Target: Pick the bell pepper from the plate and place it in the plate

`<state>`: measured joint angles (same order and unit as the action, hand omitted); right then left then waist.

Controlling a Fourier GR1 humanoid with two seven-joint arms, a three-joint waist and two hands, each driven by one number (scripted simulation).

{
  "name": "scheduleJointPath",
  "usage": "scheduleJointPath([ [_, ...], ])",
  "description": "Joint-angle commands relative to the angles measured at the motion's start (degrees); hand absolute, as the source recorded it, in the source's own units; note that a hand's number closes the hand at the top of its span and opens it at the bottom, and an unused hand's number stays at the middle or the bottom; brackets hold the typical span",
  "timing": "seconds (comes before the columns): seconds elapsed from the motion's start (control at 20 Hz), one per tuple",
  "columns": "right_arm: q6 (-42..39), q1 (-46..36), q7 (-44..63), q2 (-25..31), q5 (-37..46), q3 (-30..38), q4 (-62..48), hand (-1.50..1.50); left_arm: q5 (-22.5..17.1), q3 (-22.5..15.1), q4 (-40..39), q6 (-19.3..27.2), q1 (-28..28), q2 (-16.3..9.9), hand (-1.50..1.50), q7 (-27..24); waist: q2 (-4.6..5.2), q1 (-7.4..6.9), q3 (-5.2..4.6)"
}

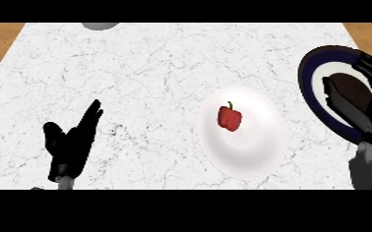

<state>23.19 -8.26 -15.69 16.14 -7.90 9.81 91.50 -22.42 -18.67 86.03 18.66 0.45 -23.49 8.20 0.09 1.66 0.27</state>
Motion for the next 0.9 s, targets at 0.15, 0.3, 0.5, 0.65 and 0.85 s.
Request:
scheduleJointPath([
  [0.15, -2.43, 10.19, -15.15, -6.38, -0.91, 0.55, 1.22, -1.5, 1.44, -1.85, -5.47, -3.25, -0.97, 5.62, 0.0, -1.73, -0.07, -1.24, -0.27],
  [0.3, -3.95, 13.01, -8.96, -2.49, 1.35, -0.17, 3.65, -1.5, 0.87, 0.82, -6.33, -4.36, -2.06, 5.48, 0.0, -1.94, -0.07, -1.27, -0.3],
  [0.5, -7.68, 15.96, 0.0, 6.29, 10.94, -7.04, 3.41, -1.5, 0.6, 0.53, -5.01, -3.49, -1.77, 4.15, 0.0, 0.39, 0.15, -1.27, -0.42],
  [0.65, -7.43, 15.5, 11.43, 8.75, 17.42, -12.74, 10.51, -1.5, 2.03, -1.6, -1.9, -2.5, 0.56, 5.37, 0.0, -0.23, -0.13, -1.99, -0.5],
  [0.85, -6.28, 15.12, 24.56, 8.32, 25.35, -18.28, 17.47, -1.5, 1.97, 0.68, -6.31, -3.24, -2.96, 5.36, 0.0, 0.96, -0.04, -1.32, -0.45],
])
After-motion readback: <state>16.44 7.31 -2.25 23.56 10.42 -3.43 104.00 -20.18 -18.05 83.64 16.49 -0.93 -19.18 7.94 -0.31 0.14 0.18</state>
